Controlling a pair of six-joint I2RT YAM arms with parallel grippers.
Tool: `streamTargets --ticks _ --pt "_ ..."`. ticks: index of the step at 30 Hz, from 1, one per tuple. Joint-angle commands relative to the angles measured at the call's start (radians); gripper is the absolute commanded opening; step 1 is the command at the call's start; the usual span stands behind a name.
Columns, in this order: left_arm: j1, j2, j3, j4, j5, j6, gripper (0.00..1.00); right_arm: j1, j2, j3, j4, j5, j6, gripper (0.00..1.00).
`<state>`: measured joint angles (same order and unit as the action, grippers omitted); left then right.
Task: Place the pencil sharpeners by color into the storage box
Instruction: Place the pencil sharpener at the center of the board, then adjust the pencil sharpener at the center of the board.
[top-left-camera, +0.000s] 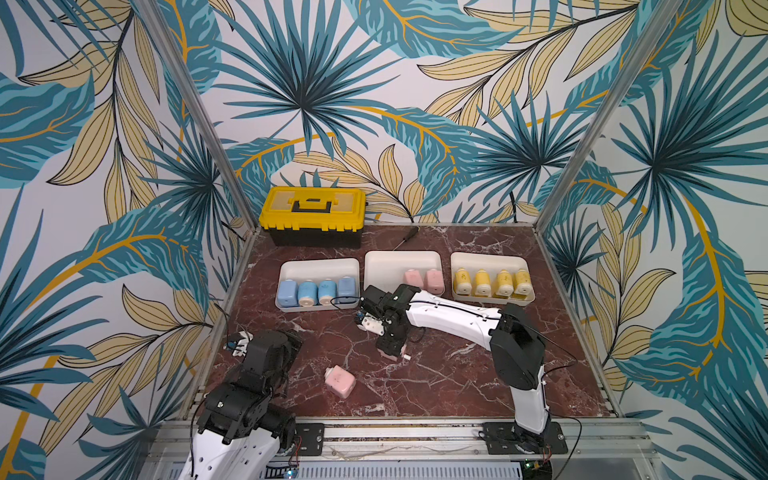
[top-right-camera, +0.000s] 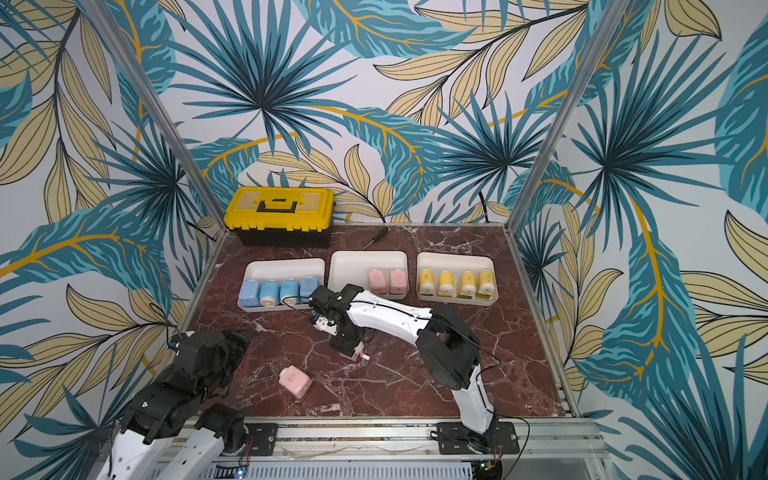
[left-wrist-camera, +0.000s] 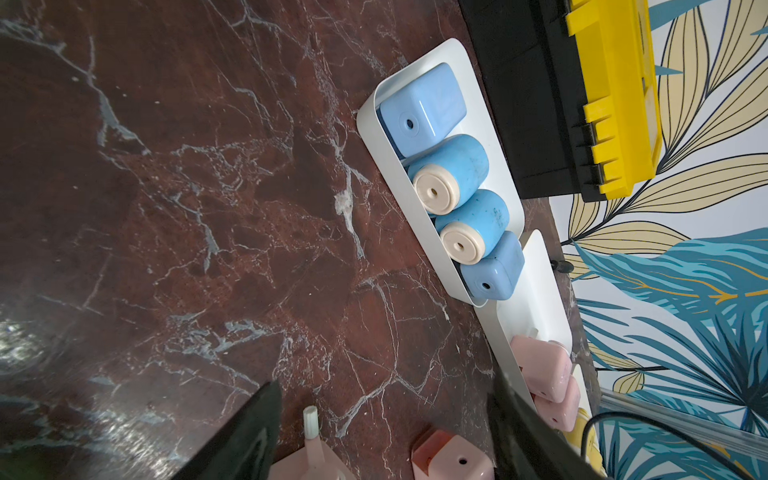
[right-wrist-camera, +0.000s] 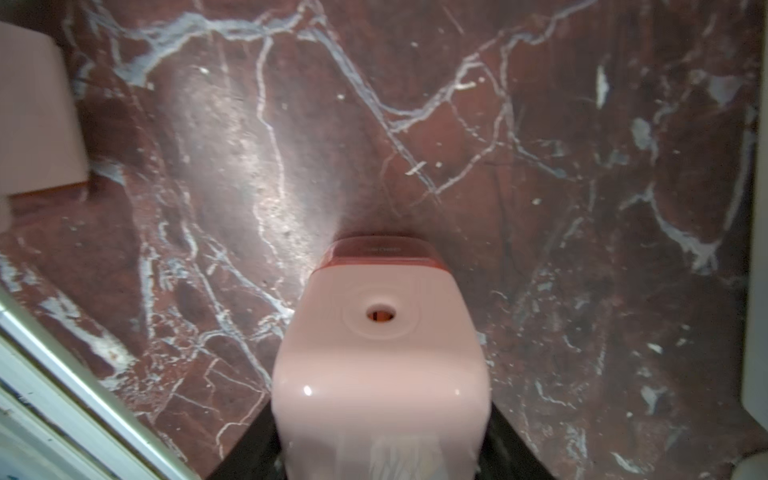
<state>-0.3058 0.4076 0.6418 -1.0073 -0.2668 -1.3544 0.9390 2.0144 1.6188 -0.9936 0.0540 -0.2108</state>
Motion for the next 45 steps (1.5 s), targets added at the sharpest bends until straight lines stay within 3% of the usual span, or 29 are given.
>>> streamTargets --ticks 1,8,18,25,30,34,36,38,40,45 --pt "0.008 -0.005 -0.010 0.001 0.004 0.011 0.80 -0.036 -0.015 -0.017 -0.030 0.071 -0.034 0.54" --pt "0.008 -0.004 -0.013 0.001 0.016 0.020 0.80 -0.062 0.014 -0.019 -0.014 0.047 -0.039 0.55" --pt "0.008 0.024 -0.018 0.003 0.037 0.027 0.80 -0.063 0.013 -0.019 -0.012 0.051 -0.023 0.71" --pt "0.009 0.046 -0.012 0.005 0.055 0.014 0.80 -0.063 -0.072 0.014 -0.050 0.049 0.021 0.73" --pt "0.009 0.077 0.015 0.008 0.082 0.026 0.80 -0.063 -0.175 0.115 -0.169 0.038 0.139 0.75" --pt "0.008 0.138 0.052 0.024 0.129 0.069 0.80 -0.063 -0.205 0.279 -0.351 0.038 0.362 0.81" --pt "0.009 0.173 0.086 0.028 0.144 0.104 0.80 -0.070 -0.182 0.367 -0.445 0.011 0.567 0.84" --pt "0.009 0.207 0.130 0.027 0.149 0.149 0.80 -0.073 -0.161 0.389 -0.471 -0.093 0.828 0.91" --pt "0.008 0.228 0.173 0.026 0.150 0.189 0.80 -0.040 -0.175 0.348 -0.370 -0.174 1.014 0.99" --pt "0.008 0.233 0.230 0.026 0.150 0.247 0.80 0.042 -0.222 0.284 -0.207 -0.109 1.426 0.99"
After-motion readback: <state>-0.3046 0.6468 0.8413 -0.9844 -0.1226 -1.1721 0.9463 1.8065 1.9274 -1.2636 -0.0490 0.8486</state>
